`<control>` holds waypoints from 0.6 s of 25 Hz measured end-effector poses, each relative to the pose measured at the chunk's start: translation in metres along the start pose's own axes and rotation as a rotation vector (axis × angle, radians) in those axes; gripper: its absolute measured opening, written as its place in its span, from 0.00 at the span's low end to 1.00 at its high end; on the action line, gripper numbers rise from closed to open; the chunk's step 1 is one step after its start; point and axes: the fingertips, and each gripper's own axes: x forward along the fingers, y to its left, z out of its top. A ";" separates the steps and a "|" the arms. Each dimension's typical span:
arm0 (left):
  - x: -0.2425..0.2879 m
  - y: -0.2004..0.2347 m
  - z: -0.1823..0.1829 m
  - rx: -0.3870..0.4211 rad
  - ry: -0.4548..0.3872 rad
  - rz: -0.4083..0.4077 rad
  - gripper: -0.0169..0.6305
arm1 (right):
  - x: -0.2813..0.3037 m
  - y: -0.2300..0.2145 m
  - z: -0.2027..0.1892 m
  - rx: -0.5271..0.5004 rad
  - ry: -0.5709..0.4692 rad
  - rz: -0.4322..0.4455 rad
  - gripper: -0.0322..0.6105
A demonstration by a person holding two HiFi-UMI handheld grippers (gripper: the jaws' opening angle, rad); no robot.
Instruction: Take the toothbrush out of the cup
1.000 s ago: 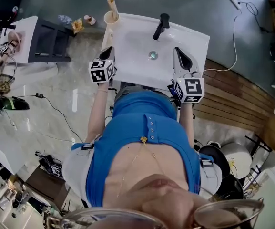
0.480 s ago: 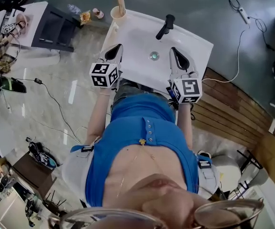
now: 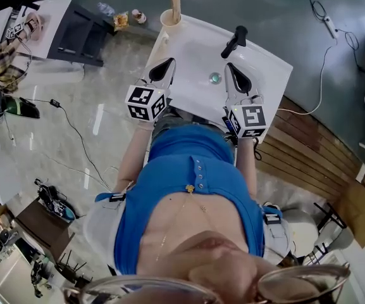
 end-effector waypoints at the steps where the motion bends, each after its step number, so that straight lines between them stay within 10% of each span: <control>1: -0.001 0.003 0.002 0.003 -0.001 -0.012 0.03 | 0.006 0.006 0.002 -0.001 0.000 0.000 0.05; 15: -0.007 0.071 0.036 0.034 0.014 -0.216 0.03 | 0.104 0.074 0.019 0.025 0.004 -0.088 0.05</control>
